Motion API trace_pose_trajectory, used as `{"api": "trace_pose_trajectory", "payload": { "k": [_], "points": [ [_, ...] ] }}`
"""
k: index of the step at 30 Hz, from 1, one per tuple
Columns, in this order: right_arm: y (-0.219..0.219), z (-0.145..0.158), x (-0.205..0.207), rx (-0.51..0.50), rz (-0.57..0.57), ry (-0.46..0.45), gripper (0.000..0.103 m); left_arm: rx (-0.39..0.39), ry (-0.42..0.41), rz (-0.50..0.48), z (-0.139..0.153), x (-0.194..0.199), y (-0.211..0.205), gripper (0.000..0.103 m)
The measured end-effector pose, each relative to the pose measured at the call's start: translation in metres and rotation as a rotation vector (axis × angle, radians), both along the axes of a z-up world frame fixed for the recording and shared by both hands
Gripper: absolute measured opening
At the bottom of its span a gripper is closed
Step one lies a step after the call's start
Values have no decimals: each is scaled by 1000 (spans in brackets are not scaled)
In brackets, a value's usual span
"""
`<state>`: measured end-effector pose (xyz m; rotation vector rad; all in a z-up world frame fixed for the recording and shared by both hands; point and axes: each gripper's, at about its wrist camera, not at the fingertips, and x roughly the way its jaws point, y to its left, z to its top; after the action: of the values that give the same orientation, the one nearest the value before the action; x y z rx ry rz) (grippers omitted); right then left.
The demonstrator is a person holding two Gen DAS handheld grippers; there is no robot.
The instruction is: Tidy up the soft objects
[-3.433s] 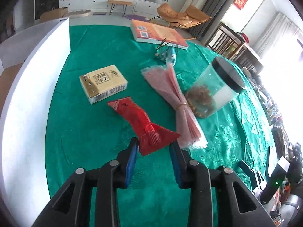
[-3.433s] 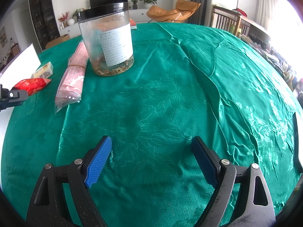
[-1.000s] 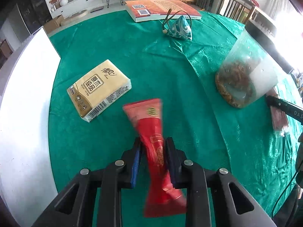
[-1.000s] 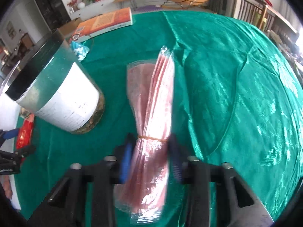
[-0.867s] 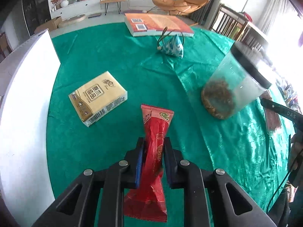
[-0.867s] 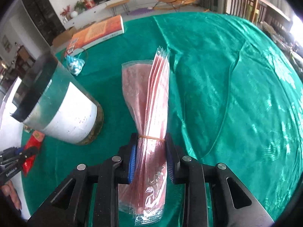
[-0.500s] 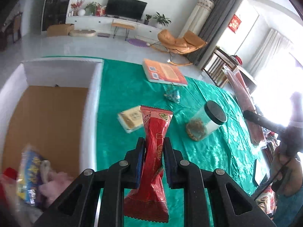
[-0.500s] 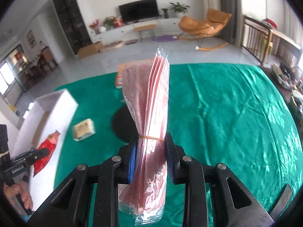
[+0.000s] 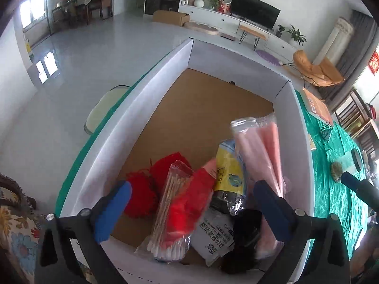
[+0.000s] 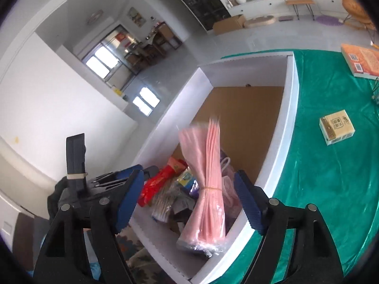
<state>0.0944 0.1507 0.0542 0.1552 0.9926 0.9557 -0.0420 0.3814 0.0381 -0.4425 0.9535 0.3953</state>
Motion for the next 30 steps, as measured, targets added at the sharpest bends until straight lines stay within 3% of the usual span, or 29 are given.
{"api": "trace_pose_trajectory", "payload": {
  "k": [2, 6, 10, 14, 17, 19, 21, 25, 30],
  "points": [
    [-20, -8, -1, -51, -52, -58, 81, 24, -15, 18, 0, 2, -2, 102],
    [-86, -25, 5, -144, -218, -155, 81, 68, -151, 4, 21, 8, -24, 102],
    [-160, -49, 4, -329, -439, -292, 81, 83, -264, -140, 42, 32, -73, 102],
    [-234, -83, 10, -486, -643, -294, 81, 55, -321, -337, 47, 58, -145, 102],
    [-275, -107, 6, -547, -760, -288, 81, 3, -274, -472, 30, 87, -203, 102],
    [-290, -115, 3, -572, -786, -274, 81, -26, -208, -556, 3, 105, -240, 102],
    [-303, -120, 11, -546, -801, -206, 81, -20, -135, -618, -28, 124, -274, 102],
    [-311, -122, 16, -528, -815, -158, 81, 6, -24, -639, -88, 146, -311, 102],
    [-318, -127, 24, -552, -806, -158, 83, 90, 2, -610, -116, 164, -315, 102]
  ]
}}
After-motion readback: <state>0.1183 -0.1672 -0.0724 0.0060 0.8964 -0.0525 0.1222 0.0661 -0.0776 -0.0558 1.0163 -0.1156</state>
